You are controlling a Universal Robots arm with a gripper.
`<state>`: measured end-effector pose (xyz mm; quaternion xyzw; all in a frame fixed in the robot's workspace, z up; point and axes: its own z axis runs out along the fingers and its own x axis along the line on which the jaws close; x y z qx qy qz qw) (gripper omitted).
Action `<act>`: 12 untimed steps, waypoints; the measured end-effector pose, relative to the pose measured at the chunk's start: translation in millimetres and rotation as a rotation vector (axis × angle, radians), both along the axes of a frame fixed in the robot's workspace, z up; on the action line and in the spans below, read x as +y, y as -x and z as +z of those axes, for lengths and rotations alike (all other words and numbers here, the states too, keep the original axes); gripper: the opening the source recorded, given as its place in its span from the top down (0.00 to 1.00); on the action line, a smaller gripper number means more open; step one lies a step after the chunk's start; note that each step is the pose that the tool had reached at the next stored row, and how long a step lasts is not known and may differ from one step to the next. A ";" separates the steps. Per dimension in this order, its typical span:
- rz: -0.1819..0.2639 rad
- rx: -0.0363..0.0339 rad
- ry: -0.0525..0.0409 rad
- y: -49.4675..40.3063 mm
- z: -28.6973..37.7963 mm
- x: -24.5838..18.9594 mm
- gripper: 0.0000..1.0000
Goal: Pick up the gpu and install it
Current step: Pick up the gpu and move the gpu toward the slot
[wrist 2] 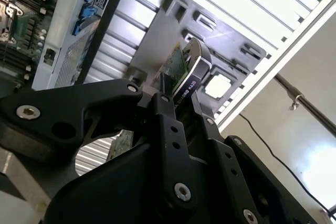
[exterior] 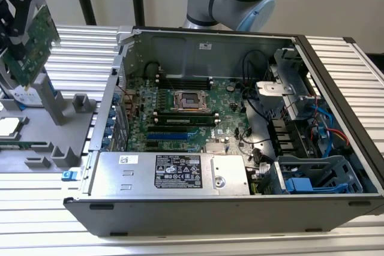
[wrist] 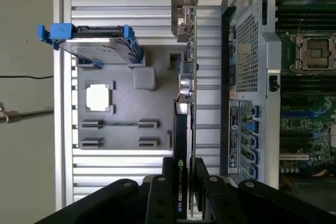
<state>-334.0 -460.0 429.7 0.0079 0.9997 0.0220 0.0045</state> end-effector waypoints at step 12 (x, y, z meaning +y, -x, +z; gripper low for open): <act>0.000 0.0000 0.0000 0.0 7.7 0.0 1.00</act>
